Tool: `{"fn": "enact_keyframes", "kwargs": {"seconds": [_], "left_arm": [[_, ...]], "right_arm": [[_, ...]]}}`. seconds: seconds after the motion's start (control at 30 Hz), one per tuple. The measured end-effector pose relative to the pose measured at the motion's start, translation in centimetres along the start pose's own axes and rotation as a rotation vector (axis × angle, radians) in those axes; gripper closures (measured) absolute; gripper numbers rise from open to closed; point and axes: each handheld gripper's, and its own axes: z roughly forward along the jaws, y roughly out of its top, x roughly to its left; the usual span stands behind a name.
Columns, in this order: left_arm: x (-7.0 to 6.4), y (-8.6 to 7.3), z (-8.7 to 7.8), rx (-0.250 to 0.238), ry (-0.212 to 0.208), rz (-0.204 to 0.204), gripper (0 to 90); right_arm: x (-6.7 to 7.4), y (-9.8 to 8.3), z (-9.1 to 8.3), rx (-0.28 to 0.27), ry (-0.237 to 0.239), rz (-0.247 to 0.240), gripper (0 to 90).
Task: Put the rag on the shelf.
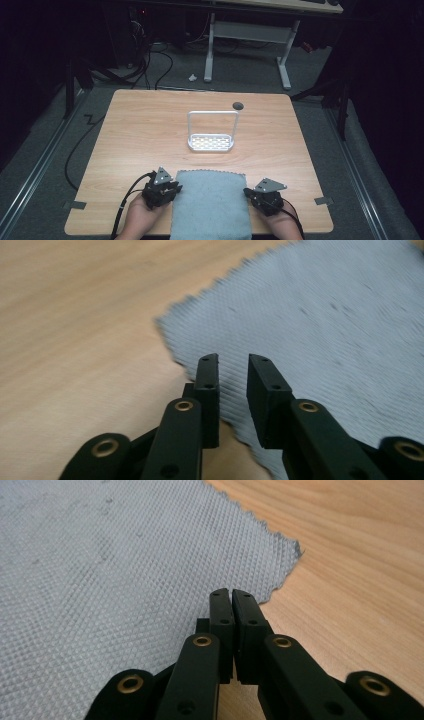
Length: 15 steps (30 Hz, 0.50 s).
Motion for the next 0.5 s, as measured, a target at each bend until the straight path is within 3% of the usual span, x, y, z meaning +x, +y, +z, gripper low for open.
{"fn": "enact_keyframes", "kwargs": {"seconds": [0.07, 0.17, 0.23, 0.3, 0.4, 0.43, 0.47, 0.5], "left_arm": [[1.2, 0.5, 0.4, -0.026, 0.008, -0.069, 68.0], [2.0, 1.3, 1.6, -0.040, 0.011, -0.102, 66.6], [2.2, 1.6, 2.5, -0.012, 0.014, -0.105, 67.4], [2.1, 1.6, 2.9, -0.030, -0.002, -0.105, 70.8], [1.2, 1.5, 2.9, -0.025, -0.010, -0.066, 75.5], [1.0, 1.4, 2.9, -0.026, -0.010, -0.059, 81.0], [0.9, 1.3, 2.8, -0.028, -0.006, -0.055, 81.0], [0.9, 1.2, 2.8, -0.029, -0.003, -0.062, 87.2]], "right_arm": [[-0.1, 0.0, -0.2, -0.018, -0.001, 0.010, 87.0], [-0.1, -0.1, -0.2, -0.019, -0.001, 0.007, 86.0], [-0.4, -0.3, -0.3, -0.030, -0.011, 0.012, 84.1], [-0.6, -0.3, -0.5, -0.045, -0.018, 0.030, 81.9], [-0.9, -0.4, -0.6, -0.058, -0.024, 0.050, 79.8], [-1.0, -0.3, -0.7, -0.069, -0.022, 0.069, 77.9], [-1.2, -0.2, -0.6, -0.080, -0.021, 0.094, 76.0], [-1.6, 0.2, -0.3, -0.096, -0.021, 0.146, 72.8]]}}
